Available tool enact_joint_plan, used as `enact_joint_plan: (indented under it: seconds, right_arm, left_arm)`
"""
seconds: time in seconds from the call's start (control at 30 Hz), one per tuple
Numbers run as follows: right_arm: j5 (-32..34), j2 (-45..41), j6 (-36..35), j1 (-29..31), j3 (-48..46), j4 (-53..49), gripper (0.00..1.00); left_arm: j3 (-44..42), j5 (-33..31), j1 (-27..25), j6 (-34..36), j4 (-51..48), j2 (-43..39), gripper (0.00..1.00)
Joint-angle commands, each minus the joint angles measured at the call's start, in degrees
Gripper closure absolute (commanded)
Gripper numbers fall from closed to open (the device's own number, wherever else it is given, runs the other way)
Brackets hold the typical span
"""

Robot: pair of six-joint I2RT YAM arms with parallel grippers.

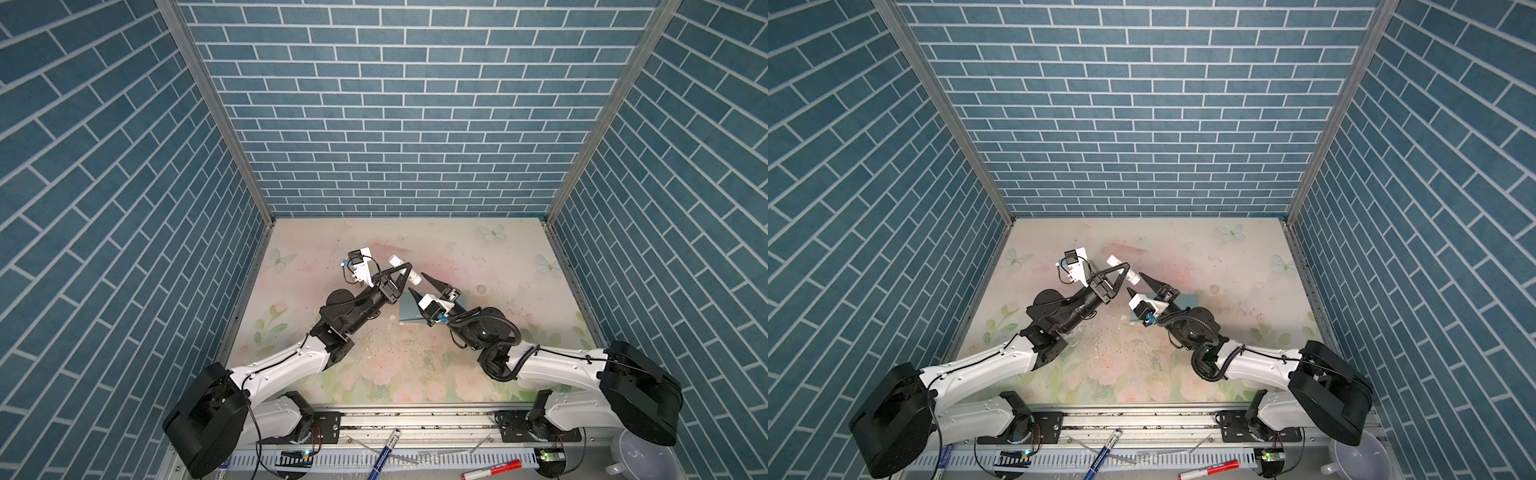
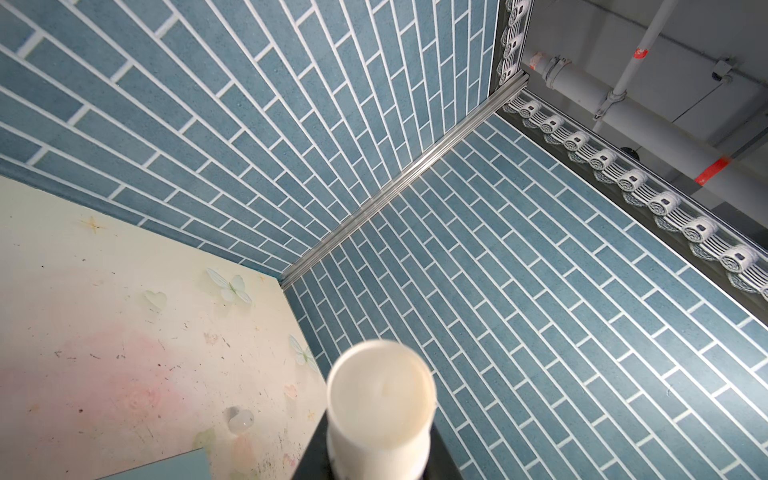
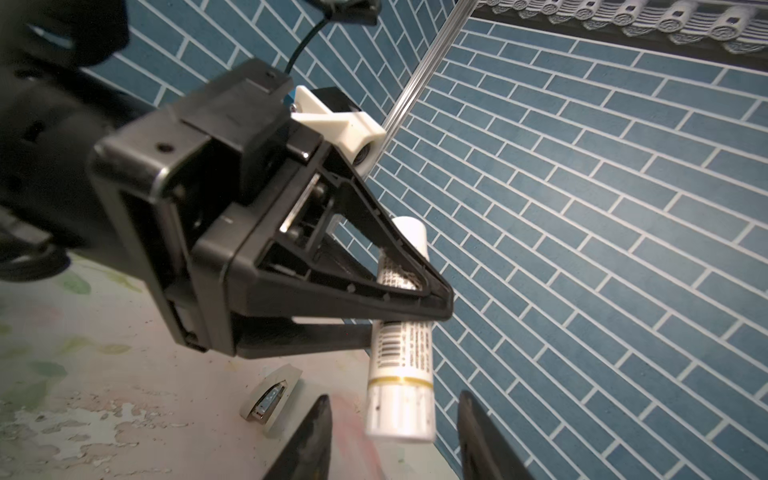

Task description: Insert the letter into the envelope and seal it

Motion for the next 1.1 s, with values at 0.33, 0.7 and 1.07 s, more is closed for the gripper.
enact_joint_plan:
  seconds: [0.33, 0.7, 1.07]
  right_arm:
    - [4.6, 2.9, -3.9, 0.8, 1.9, 5.8, 0.63]
    - [3.9, 3.1, -1.8, 0.8, 3.0, 4.6, 0.9]
    - [-15.6, -5.5, 36.0, -9.1, 4.6, -4.0, 1.0]
  left_arm:
    - [0.5, -0.2, -0.1, 0.0, 0.9, -1.1, 1.0]
    - [0.4, 0.1, -0.1, -0.3, 1.3, -0.9, 1.0]
    - [0.3, 2.6, -0.1, 1.9, 3.6, -0.2, 1.0]
